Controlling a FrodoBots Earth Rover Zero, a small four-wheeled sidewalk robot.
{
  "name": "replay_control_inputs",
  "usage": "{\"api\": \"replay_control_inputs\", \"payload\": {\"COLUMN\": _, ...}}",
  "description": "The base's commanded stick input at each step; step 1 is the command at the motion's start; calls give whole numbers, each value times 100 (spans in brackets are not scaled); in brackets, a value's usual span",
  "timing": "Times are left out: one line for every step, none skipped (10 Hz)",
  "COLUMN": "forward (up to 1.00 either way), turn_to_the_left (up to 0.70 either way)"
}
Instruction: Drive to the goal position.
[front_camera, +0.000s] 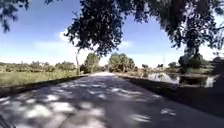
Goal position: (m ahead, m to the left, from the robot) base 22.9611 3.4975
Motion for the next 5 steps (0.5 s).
{"api": "replay_control_inputs", "payload": {"forward": 85, "turn_to_the_left": 0}}
{"api": "replay_control_inputs", "payload": {"forward": 85, "turn_to_the_left": 0}}
{"api": "replay_control_inputs", "payload": {"forward": 85, "turn_to_the_left": 0}}
{"api": "replay_control_inputs", "payload": {"forward": 85, "turn_to_the_left": 0}}
{"api": "replay_control_inputs", "payload": {"forward": 85, "turn_to_the_left": 0}}
